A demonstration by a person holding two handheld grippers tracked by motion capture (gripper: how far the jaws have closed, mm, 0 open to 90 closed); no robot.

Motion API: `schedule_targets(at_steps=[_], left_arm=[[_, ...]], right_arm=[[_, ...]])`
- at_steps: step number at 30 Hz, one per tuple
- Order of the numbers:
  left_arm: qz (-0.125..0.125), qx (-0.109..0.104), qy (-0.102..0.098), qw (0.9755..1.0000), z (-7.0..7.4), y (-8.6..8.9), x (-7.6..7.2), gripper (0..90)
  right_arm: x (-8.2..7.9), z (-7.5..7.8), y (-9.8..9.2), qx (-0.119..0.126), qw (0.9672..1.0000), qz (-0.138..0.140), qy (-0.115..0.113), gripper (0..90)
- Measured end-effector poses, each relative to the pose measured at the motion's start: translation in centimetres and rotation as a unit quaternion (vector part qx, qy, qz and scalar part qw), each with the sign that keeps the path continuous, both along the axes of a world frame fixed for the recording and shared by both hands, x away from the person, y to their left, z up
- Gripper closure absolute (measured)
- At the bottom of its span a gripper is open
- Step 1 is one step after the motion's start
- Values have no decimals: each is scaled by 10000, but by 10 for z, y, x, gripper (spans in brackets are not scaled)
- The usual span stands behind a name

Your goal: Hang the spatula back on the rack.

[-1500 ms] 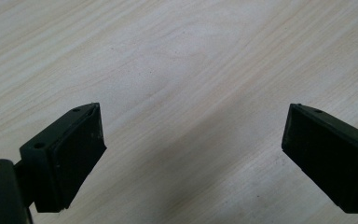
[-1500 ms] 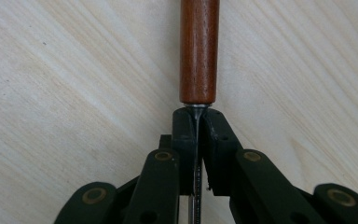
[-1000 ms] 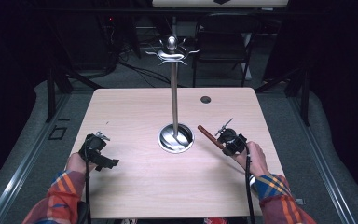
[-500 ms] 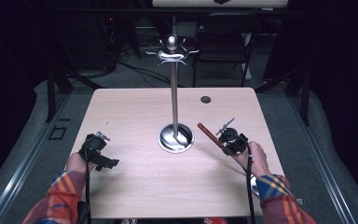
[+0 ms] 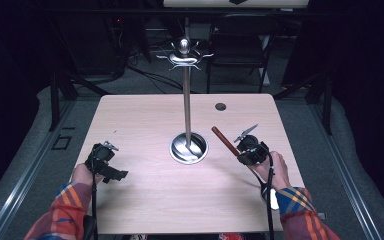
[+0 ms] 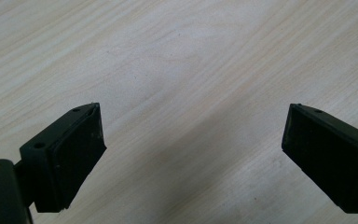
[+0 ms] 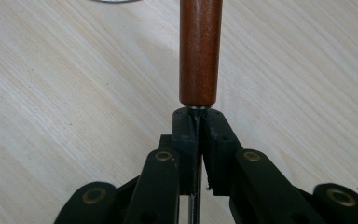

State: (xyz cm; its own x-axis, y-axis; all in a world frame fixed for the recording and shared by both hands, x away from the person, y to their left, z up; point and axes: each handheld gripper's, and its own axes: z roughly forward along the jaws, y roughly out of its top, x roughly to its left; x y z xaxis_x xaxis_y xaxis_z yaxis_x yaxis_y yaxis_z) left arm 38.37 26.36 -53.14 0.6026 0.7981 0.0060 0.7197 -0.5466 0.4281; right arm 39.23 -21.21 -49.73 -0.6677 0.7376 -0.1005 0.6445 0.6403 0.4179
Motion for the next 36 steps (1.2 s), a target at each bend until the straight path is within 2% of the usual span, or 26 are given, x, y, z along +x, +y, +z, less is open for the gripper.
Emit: schedule_targets(at_steps=[7,13,14,16,24,27,36], left_arm=[[-7,-2,28,10000,0,0,0,56],[9,-38,28,10000,0,1,0,56],[9,-38,28,10000,0,1,0,56],[14,-30,22,10000,1,1,-1,56],[-9,-14,24,10000,0,1,0,56],[-8,-4,26,10000,0,0,0,57],[-17,6,4,10000,0,0,-1,57]], right_arm=[[-4,7,-2,116,9999,-21,-105,844],[-13,14,-4,334,9992,-24,-220,844],[-13,16,-4,282,9993,-1,-240,845],[-16,18,-4,381,9989,-21,-284,845],[-20,27,-6,509,9979,-6,-400,845],[-20,28,-6,532,9977,81,-413,844],[-27,37,0,605,9957,213,-673,844]])
